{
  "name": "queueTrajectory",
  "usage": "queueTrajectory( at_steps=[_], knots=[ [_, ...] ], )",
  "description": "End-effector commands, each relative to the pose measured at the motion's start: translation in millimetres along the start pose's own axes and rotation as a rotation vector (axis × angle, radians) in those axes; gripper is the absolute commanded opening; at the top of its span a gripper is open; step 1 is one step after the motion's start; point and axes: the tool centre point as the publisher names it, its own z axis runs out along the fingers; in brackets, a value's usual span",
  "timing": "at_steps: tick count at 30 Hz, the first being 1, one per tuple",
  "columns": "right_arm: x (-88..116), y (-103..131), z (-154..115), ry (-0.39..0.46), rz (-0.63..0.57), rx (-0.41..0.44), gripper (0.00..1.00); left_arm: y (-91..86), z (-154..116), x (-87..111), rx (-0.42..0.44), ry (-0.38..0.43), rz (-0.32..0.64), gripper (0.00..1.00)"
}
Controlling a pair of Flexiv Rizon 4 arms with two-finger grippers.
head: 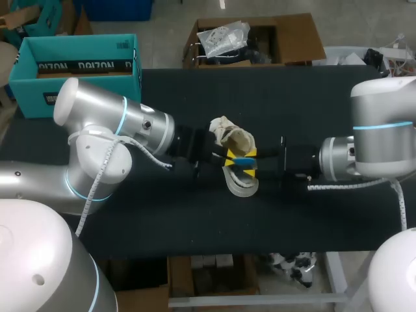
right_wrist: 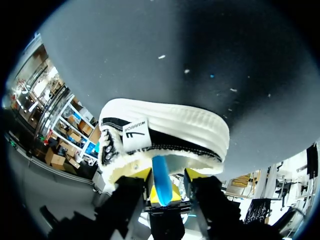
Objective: Open the shoe tongue, take the insole out of the shoe, put the insole back into the shoe, and pack the shoe into the shoebox
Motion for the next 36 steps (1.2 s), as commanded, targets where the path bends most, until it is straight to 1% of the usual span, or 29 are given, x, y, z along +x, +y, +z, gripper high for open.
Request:
queueTrajectory(
  at_steps=[1,5,7,8,9,10,18,19,20,21,22,23,24,25,27,28,30,36],
  knots=[
    [-0.9,-3.0,-1.8,0.0,-0.006,0.008,0.42,2.2,2.6,2.4,0.001,-0.003,0.001,0.0],
    [-0.4,-4.5,1.7,-0.011,-0.011,0.016,0.41,2.3,3.8,3.1,0.0,-0.001,0.0,0.0],
    [-0.2,-4.9,2.8,-0.014,-0.012,0.018,0.38,2.3,4.1,3.2,0.001,-0.001,-0.001,0.0],
    [-0.1,-5.1,3.1,-0.015,-0.013,0.018,0.29,2.2,4.3,3.2,0.001,-0.002,-0.002,0.0],
    [-0.1,-5.2,3.2,-0.016,-0.014,0.019,0.18,2.1,4.5,3.2,0.002,-0.003,-0.002,0.0],
    [-0.1,-5.2,3.2,-0.017,-0.014,0.019,0.0,2.0,4.5,3.2,0.002,-0.004,-0.002,0.0],
    [0.3,-3.7,3.4,-0.019,-0.016,0.015,0.0,3.1,3.7,1.9,-0.011,-0.01,-0.013,0.0],
    [1.1,-2.9,3.7,-0.019,-0.016,0.014,0.0,3.3,3.5,1.7,-0.013,-0.009,-0.016,0.01],
    [2.5,-1.6,4.4,-0.02,-0.015,0.012,0.0,3.6,3.3,1.3,-0.015,-0.009,-0.019,0.3],
    [3.5,-0.8,4.8,-0.021,-0.013,0.009,0.0,3.7,3.1,1.0,-0.015,-0.009,-0.02,0.3],
    [5.8,1.0,5.8,-0.025,-0.008,0.004,0.0,3.7,2.1,0.5,-0.015,-0.009,-0.025,0.49],
    [6.9,1.9,6.2,-0.028,-0.006,0.002,0.0,3.5,1.3,0.4,-0.014,-0.009,-0.028,0.58],
    [8.9,3.6,7.1,-0.035,-0.002,-0.002,0.0,2.8,-0.8,0.8,-0.01,-0.008,-0.034,0.78],
    [10.4,5.1,7.7,-0.041,0.005,-0.011,0.0,2.4,-2.7,1.0,-0.009,-0.008,-0.036,0.85],
    [12.8,7.8,8.2,-0.044,0.007,-0.01,0.0,1.1,-7.5,1.7,0.005,-0.002,-0.058,0.98],
    [14.1,9.5,8.0,-0.05,0.012,-0.013,0.0,-0.2,-12.3,1.5,0.012,0.001,-0.074,1.0],
    [15.3,12.2,8.1,-0.061,0.019,-0.018,0.0,-3.2,-21.3,0.7,0.045,0.008,-0.108,1.0],
    [8.5,19.4,11.0,-0.105,0.047,-0.036,0.0,-11.2,-51.5,-1.3,0.073,0.015,-0.188,1.0]
  ],
)
